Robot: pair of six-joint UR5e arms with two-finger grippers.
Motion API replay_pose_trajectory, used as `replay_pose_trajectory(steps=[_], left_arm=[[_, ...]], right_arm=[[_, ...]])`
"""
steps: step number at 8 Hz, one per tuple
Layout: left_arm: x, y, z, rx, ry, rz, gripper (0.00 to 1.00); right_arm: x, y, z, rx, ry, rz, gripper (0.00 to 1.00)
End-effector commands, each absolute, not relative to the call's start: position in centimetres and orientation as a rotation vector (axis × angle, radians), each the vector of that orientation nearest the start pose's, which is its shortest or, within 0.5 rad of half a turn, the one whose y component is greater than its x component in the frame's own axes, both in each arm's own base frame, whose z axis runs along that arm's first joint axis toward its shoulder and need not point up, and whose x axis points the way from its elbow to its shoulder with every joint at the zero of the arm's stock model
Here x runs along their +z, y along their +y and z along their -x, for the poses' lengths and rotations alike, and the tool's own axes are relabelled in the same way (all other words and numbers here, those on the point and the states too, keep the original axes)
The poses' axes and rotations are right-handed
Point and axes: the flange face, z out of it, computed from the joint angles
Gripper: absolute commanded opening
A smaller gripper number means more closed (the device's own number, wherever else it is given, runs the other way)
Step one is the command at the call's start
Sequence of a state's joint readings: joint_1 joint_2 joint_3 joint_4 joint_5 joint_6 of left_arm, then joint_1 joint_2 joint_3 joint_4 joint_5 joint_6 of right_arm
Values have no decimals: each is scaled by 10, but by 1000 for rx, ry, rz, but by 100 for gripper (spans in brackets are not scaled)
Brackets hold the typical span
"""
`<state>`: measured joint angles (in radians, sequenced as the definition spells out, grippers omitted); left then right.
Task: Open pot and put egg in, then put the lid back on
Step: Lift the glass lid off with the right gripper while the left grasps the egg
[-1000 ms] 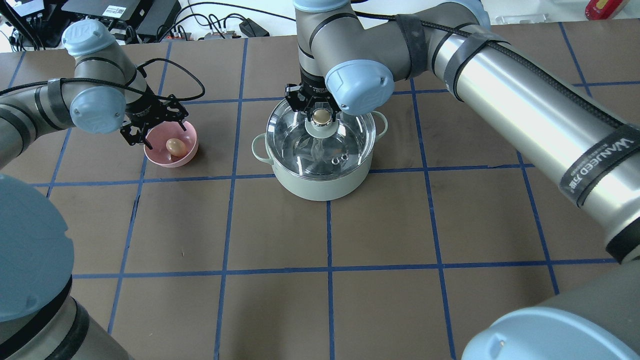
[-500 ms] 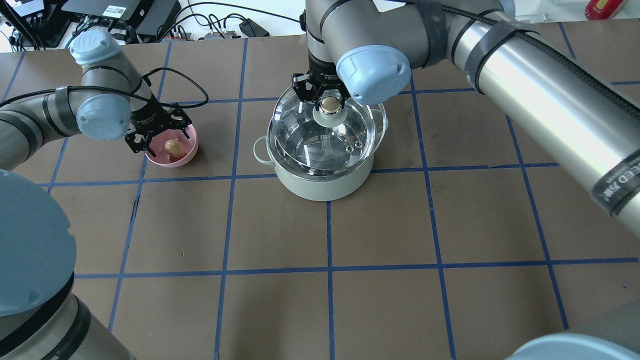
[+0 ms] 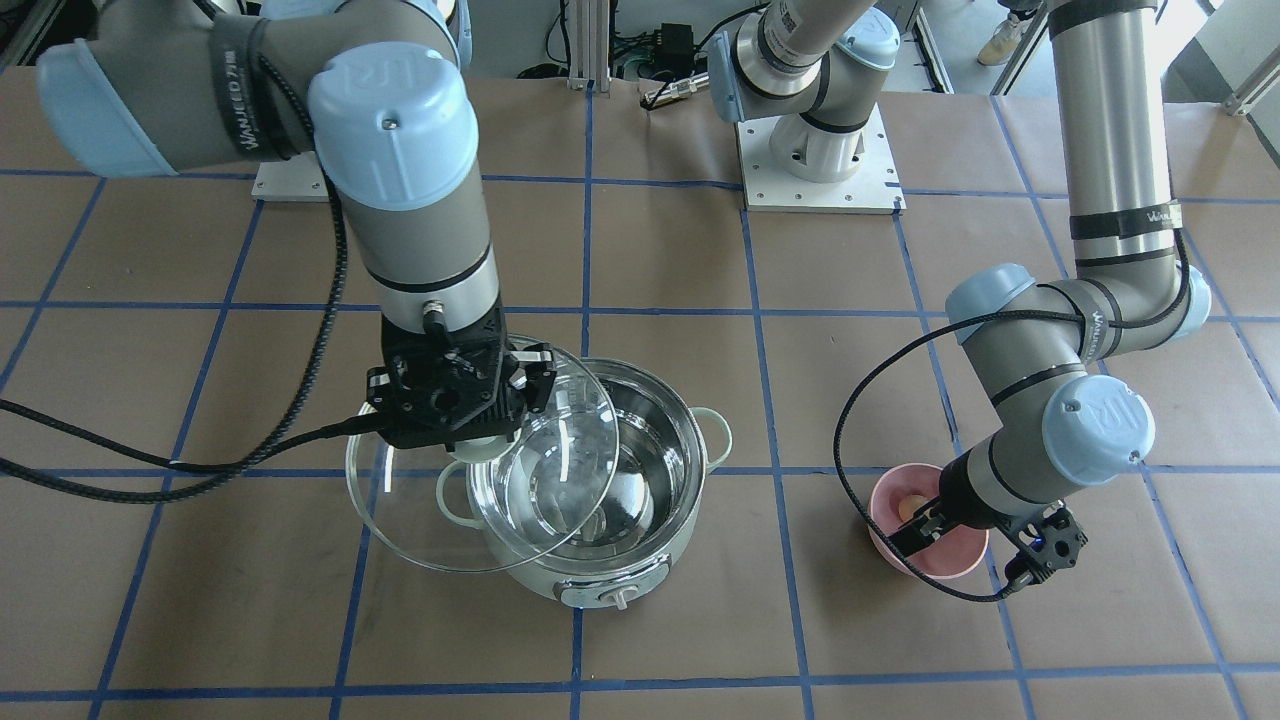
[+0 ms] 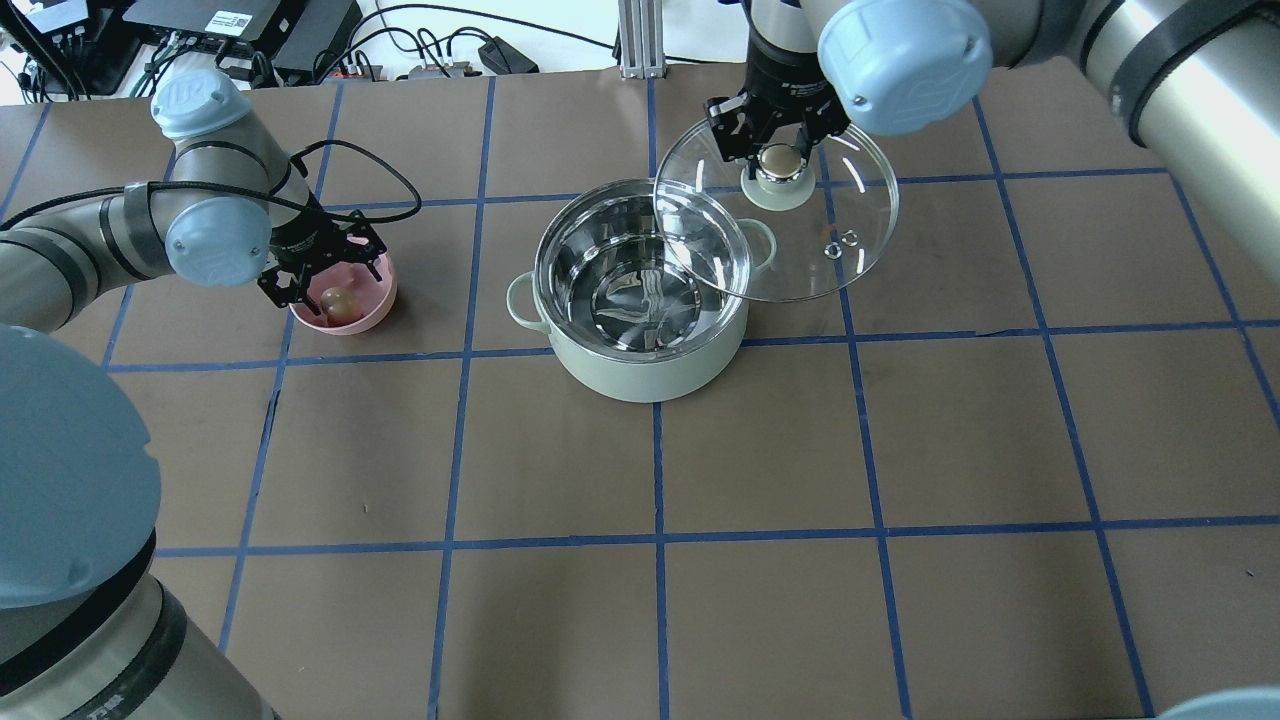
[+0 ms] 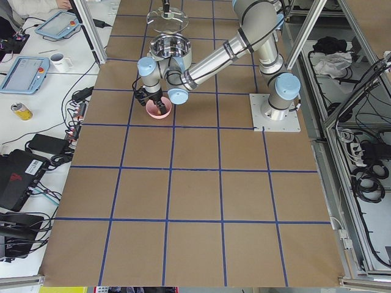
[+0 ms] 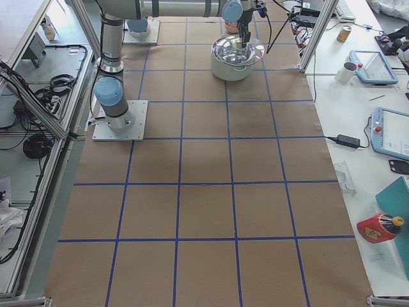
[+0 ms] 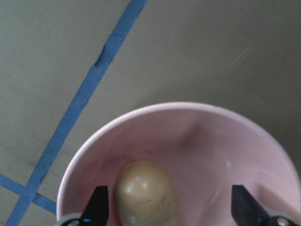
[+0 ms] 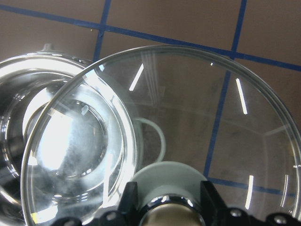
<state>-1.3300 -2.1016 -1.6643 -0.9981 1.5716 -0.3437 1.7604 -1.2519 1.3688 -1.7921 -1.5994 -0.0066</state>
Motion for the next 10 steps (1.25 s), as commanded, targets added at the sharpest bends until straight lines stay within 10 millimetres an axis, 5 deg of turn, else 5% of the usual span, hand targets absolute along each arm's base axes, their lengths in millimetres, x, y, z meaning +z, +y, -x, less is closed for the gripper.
replay_pose_trajectory(steps=[1, 3, 5, 8, 10], left_arm=[[188, -643, -20, 87, 3008, 908, 88], [190, -644, -18, 74, 3020, 909, 77], [190, -644, -18, 74, 3023, 905, 55], [191, -645, -19, 78, 3022, 877, 5], [204, -644, -20, 56, 3014, 884, 0]], right_arm=[[436, -606, -194, -123, 3179, 427, 0], [447, -608, -154, -119, 3186, 394, 0], [438, -610, -128, -86, 3188, 420, 0], [441, -608, -118, -100, 3179, 396, 0], [441, -609, -102, -89, 3180, 406, 0]])
